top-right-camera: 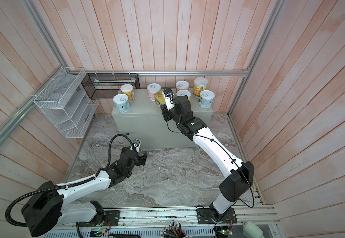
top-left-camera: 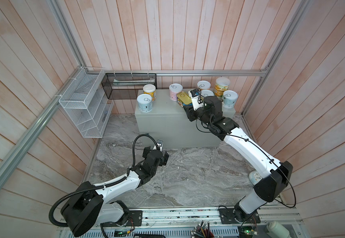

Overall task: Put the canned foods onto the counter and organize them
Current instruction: 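Lower the gold tin onto the cabinet top and open the right gripper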

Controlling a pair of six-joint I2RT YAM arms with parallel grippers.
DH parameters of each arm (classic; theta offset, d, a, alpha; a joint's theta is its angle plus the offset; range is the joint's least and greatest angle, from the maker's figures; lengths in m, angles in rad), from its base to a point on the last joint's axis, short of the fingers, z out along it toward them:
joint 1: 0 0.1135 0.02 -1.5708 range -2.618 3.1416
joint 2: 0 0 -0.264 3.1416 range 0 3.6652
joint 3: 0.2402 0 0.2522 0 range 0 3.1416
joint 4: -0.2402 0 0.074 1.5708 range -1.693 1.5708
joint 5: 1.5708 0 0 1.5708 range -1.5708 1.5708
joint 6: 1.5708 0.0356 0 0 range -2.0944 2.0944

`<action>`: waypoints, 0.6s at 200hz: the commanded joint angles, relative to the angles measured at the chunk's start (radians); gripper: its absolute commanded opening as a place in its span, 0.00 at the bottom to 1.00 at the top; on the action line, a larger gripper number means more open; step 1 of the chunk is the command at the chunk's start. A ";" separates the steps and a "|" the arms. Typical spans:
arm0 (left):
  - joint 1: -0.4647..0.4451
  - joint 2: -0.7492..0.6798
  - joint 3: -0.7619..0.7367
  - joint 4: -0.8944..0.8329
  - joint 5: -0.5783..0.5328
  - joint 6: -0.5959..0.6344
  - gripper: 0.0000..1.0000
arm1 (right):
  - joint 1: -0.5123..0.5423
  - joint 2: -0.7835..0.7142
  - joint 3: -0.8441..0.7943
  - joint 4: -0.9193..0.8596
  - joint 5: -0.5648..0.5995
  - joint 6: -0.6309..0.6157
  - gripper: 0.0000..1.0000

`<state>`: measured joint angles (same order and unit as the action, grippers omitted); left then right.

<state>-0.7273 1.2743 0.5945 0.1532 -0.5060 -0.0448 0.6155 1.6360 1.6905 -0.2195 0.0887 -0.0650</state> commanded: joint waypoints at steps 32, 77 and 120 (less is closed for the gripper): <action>0.005 0.024 0.030 -0.003 -0.019 0.009 1.00 | -0.010 0.017 0.028 0.001 -0.017 -0.016 0.51; 0.005 0.033 0.036 -0.009 -0.019 0.008 1.00 | -0.011 -0.010 0.023 -0.009 0.010 -0.030 0.84; 0.004 0.033 0.035 -0.005 -0.018 0.006 1.00 | -0.010 -0.102 -0.020 0.000 0.001 0.005 0.87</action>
<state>-0.7273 1.2995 0.6052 0.1486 -0.5056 -0.0448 0.6060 1.6196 1.6901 -0.2253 0.0879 -0.0814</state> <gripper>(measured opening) 0.998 0.870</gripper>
